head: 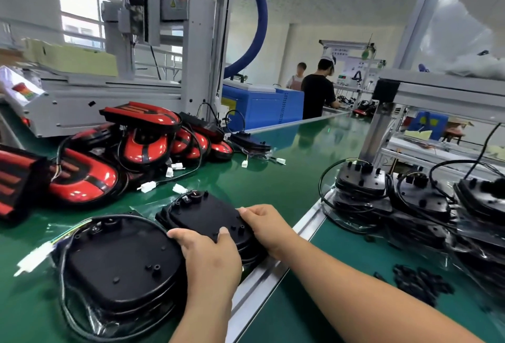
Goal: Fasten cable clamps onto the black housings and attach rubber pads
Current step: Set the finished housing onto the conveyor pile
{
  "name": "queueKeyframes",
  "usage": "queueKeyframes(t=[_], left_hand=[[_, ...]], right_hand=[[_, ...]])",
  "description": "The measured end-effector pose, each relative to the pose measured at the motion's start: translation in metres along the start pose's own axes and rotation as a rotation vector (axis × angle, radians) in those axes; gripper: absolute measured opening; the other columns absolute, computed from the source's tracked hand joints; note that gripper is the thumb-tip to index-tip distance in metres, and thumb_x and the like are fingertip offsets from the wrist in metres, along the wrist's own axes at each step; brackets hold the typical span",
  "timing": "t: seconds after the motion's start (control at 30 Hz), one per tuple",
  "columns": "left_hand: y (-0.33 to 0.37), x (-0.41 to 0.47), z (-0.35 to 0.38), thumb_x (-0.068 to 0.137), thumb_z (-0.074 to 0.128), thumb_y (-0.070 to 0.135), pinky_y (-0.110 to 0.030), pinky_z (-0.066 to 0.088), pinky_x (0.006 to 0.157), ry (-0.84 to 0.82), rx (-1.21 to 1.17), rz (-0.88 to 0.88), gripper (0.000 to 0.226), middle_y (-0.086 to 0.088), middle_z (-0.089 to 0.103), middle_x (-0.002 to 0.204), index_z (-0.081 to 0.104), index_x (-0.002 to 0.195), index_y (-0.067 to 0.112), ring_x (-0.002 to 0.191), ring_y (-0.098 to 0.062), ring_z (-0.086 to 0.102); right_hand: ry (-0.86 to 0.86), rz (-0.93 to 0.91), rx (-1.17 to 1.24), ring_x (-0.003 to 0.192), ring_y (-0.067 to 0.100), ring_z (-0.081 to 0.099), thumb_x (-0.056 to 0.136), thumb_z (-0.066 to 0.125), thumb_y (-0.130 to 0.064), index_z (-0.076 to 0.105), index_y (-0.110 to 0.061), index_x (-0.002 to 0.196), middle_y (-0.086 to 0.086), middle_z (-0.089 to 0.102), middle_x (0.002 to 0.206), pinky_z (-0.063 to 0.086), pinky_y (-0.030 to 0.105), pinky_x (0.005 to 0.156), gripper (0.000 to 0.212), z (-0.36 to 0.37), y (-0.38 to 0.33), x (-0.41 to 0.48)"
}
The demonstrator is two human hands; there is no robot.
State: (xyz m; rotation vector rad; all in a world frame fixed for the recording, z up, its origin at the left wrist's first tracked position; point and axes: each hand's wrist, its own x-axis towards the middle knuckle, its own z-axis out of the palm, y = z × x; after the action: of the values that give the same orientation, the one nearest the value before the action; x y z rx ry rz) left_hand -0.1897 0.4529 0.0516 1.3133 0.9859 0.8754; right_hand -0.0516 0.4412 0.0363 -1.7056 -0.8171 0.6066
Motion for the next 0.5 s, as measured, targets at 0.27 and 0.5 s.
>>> queueKeyframes(t=[0.27,0.5], left_hand=[[0.007,-0.028,-0.005,0.096,0.048,0.023,-0.032,-0.001,0.116,-0.118,0.366,0.103,0.08,-0.023,-0.024,0.153,-0.007,0.148,-0.002,0.146,-0.031,-0.01],[0.018,-0.058,0.003,0.097,0.039,0.027,-0.028,-0.018,0.112,-0.16,0.577,0.381,0.078,-0.006,-0.052,0.133,-0.016,0.148,0.006,0.135,-0.022,-0.04]], right_hand=[[0.035,0.002,-0.177,0.067,0.02,0.039,0.099,0.047,-0.029,0.057,-0.002,0.075,0.008,0.047,0.072,0.033,0.031,0.063,0.037,0.005,-0.008,-0.005],[0.043,-0.056,-0.265,0.059,0.018,0.03,0.1,0.048,-0.031,0.045,-0.004,0.062,0.008,0.034,0.062,0.026,0.029,0.058,0.047,-0.001,-0.014,-0.009]])
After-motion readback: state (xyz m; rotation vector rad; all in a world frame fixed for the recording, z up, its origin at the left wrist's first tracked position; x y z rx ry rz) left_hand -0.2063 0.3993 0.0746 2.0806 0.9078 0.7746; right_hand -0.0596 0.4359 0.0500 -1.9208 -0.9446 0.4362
